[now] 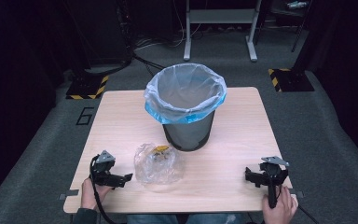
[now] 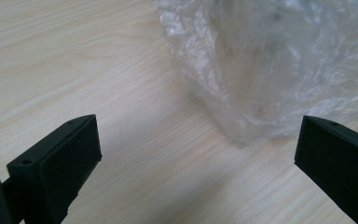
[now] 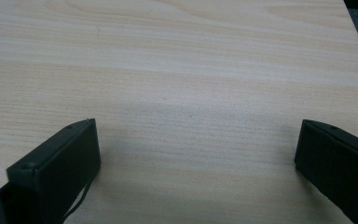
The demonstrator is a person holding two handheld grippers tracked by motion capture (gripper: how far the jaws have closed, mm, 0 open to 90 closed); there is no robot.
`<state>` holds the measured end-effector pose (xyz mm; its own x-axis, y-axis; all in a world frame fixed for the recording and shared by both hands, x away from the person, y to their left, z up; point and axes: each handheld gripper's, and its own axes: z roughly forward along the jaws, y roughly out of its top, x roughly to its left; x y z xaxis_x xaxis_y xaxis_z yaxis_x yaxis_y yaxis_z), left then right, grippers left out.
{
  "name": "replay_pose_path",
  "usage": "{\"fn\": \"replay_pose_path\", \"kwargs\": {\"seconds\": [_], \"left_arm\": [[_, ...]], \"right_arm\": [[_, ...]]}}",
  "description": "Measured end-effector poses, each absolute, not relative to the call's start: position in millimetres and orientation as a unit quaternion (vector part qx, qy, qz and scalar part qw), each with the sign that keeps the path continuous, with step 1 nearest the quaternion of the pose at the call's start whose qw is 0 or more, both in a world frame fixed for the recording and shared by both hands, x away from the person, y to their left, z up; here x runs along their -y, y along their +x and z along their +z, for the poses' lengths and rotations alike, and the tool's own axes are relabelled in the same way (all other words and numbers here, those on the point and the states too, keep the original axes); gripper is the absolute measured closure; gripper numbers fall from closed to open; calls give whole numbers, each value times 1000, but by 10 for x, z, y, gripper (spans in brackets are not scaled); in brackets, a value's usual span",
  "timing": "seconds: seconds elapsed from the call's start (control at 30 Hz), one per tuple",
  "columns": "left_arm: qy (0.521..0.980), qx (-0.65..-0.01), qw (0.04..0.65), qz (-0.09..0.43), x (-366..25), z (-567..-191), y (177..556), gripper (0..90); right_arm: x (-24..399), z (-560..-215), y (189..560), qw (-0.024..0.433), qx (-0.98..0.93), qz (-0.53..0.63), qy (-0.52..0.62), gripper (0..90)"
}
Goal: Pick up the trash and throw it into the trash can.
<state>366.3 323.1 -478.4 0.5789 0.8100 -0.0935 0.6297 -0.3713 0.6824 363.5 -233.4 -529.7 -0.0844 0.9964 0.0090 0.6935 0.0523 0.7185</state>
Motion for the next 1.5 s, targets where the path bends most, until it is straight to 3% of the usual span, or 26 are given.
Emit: {"fn": "replay_pose_path", "kwargs": {"seconds": [0.8, 1.23, 1.37, 1.5], "left_arm": [[874, -369, 304, 92, -2437, -4677, 4053, 0], [892, -355, 268, 77, -2168, -4931, 4184, 4], [894, -356, 262, 71, -2156, -5007, 4216, 32], [894, -355, 265, 73, -2153, -5056, 4203, 149]], "right_arm": [[2334, -5297, 3635, 261, -677, 290, 624, 0], [2333, -5297, 3635, 261, -677, 290, 625, 0], [2333, -5297, 3635, 261, -676, 290, 625, 0], [2333, -5297, 3635, 261, -677, 290, 624, 0]]}}
